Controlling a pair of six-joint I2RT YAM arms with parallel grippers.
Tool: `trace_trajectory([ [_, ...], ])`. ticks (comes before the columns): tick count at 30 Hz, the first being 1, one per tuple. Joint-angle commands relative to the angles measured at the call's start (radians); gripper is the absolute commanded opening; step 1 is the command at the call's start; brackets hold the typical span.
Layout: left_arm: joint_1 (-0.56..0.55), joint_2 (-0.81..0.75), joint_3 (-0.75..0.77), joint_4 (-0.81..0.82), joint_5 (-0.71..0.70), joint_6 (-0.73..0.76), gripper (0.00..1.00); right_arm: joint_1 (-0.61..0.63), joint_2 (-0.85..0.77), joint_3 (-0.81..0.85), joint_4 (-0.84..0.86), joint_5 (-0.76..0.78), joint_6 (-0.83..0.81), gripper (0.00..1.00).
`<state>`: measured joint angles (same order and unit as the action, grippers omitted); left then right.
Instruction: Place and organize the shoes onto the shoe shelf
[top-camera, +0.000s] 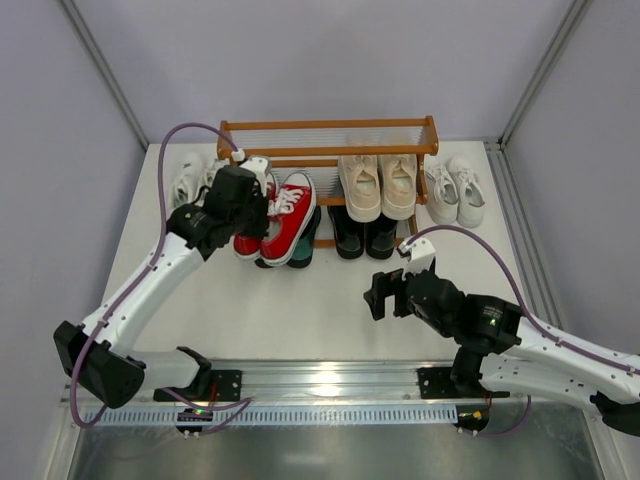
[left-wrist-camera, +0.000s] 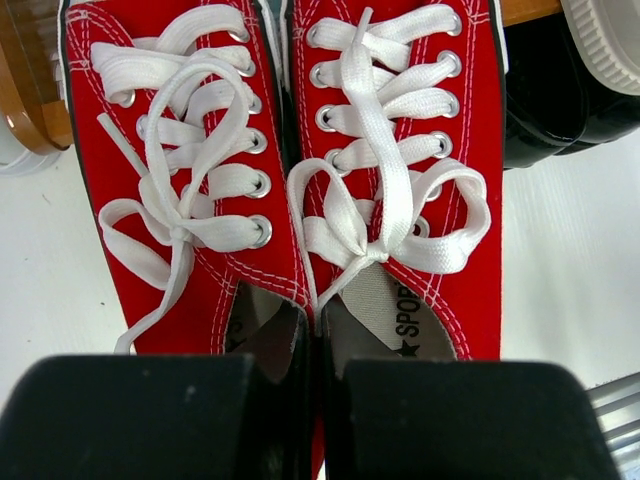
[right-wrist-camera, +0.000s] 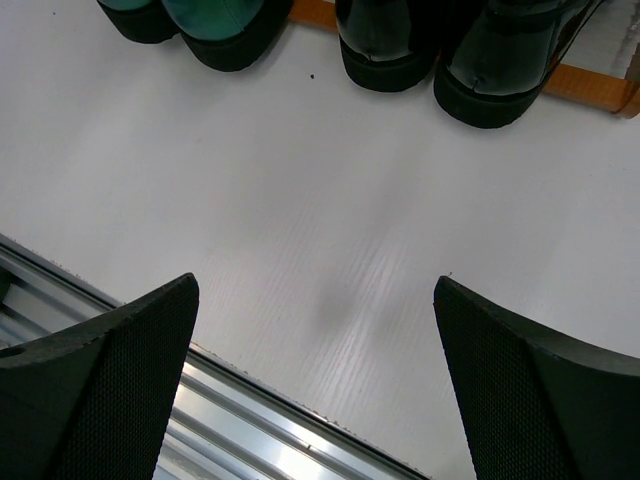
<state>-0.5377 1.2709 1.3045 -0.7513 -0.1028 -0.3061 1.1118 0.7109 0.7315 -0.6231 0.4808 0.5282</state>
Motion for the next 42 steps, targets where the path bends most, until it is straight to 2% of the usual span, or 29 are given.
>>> trace_trajectory([
  [1, -0.018, -0.038, 0.081, 0.193, -0.031, 0.022, 0.00, 0.006, -0.007, 0.043, 0.000, 0.033, 0.013, 1.00],
  [6, -0.016, 0.005, 0.093, 0.234, -0.080, 0.064, 0.00, 0.006, 0.015, 0.051, 0.003, 0.030, 0.010, 1.00],
  [19, -0.015, 0.031, 0.013, 0.569, -0.244, 0.179, 0.00, 0.005, -0.025, 0.054, -0.046, 0.056, 0.021, 1.00],
  [30, 0.030, 0.179, 0.096, 0.612, -0.189, 0.186, 0.00, 0.006, -0.051, 0.045, -0.076, 0.068, 0.041, 1.00],
  [42, 0.065, 0.231, 0.121, 0.679, -0.167, 0.174, 0.00, 0.006, -0.071, 0.022, -0.093, 0.076, 0.062, 1.00],
])
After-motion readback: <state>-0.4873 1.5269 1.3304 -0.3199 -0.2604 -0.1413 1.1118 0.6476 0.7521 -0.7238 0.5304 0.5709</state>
